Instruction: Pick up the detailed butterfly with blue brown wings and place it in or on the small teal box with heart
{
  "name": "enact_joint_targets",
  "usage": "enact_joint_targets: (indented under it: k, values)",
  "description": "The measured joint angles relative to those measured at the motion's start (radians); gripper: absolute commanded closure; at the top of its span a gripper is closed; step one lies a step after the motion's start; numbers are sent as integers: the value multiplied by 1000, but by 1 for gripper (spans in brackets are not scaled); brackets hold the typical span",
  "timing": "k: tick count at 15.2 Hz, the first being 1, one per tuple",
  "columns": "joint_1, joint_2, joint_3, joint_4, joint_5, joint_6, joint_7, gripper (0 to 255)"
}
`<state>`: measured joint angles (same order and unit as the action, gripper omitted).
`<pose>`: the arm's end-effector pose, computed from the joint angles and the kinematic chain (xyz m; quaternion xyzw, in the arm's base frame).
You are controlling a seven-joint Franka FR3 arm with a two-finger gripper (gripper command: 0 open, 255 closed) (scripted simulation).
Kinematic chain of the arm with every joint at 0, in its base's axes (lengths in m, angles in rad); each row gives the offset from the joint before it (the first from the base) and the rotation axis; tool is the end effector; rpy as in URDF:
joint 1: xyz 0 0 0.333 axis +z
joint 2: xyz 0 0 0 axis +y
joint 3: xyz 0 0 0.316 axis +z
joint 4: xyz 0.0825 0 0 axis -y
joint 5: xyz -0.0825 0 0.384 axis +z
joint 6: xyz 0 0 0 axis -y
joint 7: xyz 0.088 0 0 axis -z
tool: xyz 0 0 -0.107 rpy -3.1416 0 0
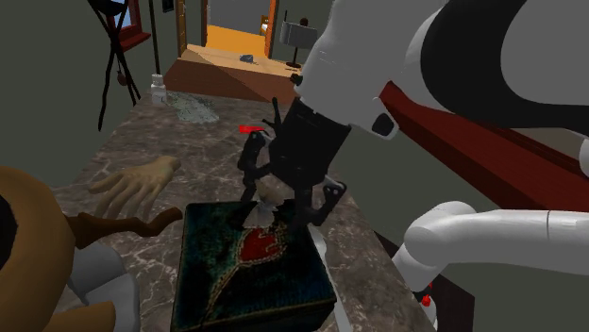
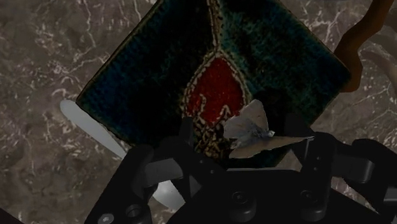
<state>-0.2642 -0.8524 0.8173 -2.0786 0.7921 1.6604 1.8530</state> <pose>0.2305 0.3723 0.6184 -0.7515 0.6426 0.0479 0.1418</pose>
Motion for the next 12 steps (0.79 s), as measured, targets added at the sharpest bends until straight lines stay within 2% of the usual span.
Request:
enact_joint_targets:
  k: [4, 8, 12]
  values:
    - [-1, 1, 3, -2, 0, 1, 0, 0]
    - [-6, 23, -47, 86, -36, -78, 19, 0]
    - [-3, 24, -65, 102, -45, -100, 21, 0]
